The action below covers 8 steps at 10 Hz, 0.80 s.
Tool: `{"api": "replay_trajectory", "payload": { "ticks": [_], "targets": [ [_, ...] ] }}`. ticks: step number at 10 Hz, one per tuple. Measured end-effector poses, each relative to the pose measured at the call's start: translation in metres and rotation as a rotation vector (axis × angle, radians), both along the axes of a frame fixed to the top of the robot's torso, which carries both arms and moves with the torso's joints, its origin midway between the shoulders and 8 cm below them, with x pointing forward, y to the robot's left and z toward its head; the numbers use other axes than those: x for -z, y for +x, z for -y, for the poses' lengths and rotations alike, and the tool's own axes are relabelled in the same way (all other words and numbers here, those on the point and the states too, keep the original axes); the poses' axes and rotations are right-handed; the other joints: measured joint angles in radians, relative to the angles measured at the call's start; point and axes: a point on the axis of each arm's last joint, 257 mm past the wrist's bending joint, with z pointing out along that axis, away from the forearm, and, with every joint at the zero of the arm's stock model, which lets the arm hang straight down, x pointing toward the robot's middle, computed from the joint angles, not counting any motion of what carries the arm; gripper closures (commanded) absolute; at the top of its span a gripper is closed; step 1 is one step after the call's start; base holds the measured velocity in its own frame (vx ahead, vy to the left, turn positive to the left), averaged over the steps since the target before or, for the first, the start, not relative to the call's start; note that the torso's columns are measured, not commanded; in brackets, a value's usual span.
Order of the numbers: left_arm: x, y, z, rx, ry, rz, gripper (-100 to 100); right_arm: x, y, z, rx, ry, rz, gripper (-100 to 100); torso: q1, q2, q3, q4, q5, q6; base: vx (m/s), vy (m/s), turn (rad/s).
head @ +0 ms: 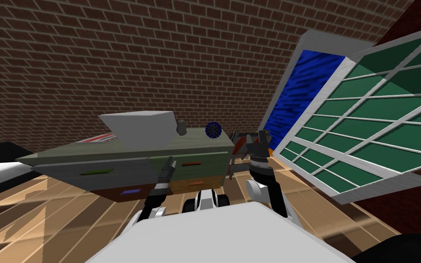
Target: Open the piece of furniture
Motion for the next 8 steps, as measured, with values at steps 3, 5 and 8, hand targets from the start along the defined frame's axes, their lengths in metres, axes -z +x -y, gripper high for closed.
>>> {"api": "replay_trajectory", "payload": {
  "ticks": [3,5,8],
  "targets": [
    [0.027,0.003,-0.001,-0.003,0.002,-0.056,-100,0.0,0.0,0.0,0.0,0.0,0.0,0,0.0,0.0,0.0,0.0,0.0,0.0,-0.011,-0.039,-0.009],
    [0.045,0.004,0.0,-0.006,0.0,-0.093,-100,0.0,0.0,0.0,0.0,0.0,0.0,0,0.0,0.0,0.0,0.0,0.0,0.0,-0.014,-0.041,-0.009],
    [0.067,0.005,0.0,-0.01,-0.006,-0.137,-100,0.0,0.0,0.0,0.0,0.0,0.0,0,0.001,0.0,0.0,0.0,0.0,0.0,-0.012,-0.025,-0.007]
  ]
}}
